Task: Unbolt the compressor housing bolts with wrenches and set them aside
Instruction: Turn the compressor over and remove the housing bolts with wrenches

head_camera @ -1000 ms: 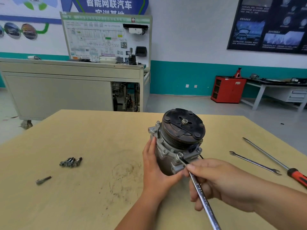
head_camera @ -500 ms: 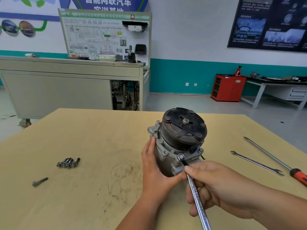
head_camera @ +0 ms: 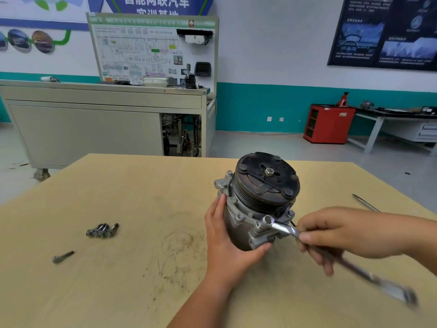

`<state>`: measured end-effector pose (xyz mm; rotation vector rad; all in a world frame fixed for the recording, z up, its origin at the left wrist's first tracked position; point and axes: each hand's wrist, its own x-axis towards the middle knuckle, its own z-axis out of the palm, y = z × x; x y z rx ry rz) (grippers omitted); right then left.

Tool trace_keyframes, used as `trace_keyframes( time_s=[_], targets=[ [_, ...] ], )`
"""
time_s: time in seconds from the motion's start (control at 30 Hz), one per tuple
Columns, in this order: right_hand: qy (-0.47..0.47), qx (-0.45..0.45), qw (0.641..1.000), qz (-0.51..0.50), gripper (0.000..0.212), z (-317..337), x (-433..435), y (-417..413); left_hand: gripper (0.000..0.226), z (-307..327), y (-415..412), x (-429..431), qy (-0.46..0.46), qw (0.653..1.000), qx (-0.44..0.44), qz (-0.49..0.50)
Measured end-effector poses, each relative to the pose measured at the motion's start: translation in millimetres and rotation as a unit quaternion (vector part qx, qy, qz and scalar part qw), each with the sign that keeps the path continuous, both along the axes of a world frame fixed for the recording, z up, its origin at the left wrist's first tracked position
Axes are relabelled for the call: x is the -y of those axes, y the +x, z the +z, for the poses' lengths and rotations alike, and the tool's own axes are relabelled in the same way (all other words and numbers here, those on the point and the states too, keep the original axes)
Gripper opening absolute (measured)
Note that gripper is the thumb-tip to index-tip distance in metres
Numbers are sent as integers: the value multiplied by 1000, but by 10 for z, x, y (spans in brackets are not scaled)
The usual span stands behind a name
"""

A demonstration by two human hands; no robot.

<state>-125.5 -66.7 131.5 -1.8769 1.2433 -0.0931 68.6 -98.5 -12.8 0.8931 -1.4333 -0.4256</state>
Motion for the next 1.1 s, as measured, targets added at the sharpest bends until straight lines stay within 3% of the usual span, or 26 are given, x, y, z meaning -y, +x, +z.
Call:
trace_keyframes(
  time_s=[0.07,0.17,0.5,0.63,0.83,0.93,1.0,1.07,1.1],
  targets=[
    [126,113,986,-12,19,-60,-116,21,111,-9,2,0,1,1000,2,2],
    [196,225,952,-68,24,-173,-271,153,112,-26,-1,8,-1,1000,2,4],
    [160,339,914,-156,24,-283,-409,386,116,-59,-5,34,-2,1000,2,10],
    [145,336,918,-155,28,-274,-399,415,113,-49,-7,40,-2,1000,3,17],
    [146,284,939,-131,23,-257,-350,459,111,-45,-19,31,7,1000,-23,-3],
    [128,177,971,-96,26,-102,-240,314,112,-43,1,31,-3,1000,2,17],
    [13,34,998,-54,28,31,-97,206,112,-34,8,16,-7,1000,8,17],
    [-185,-105,977,-20,24,90,50,127,110,0,18,-13,1,1000,4,6],
    [-254,-132,958,-9,19,95,98,97,109,14,22,-27,7,1000,3,-3]
  ],
)
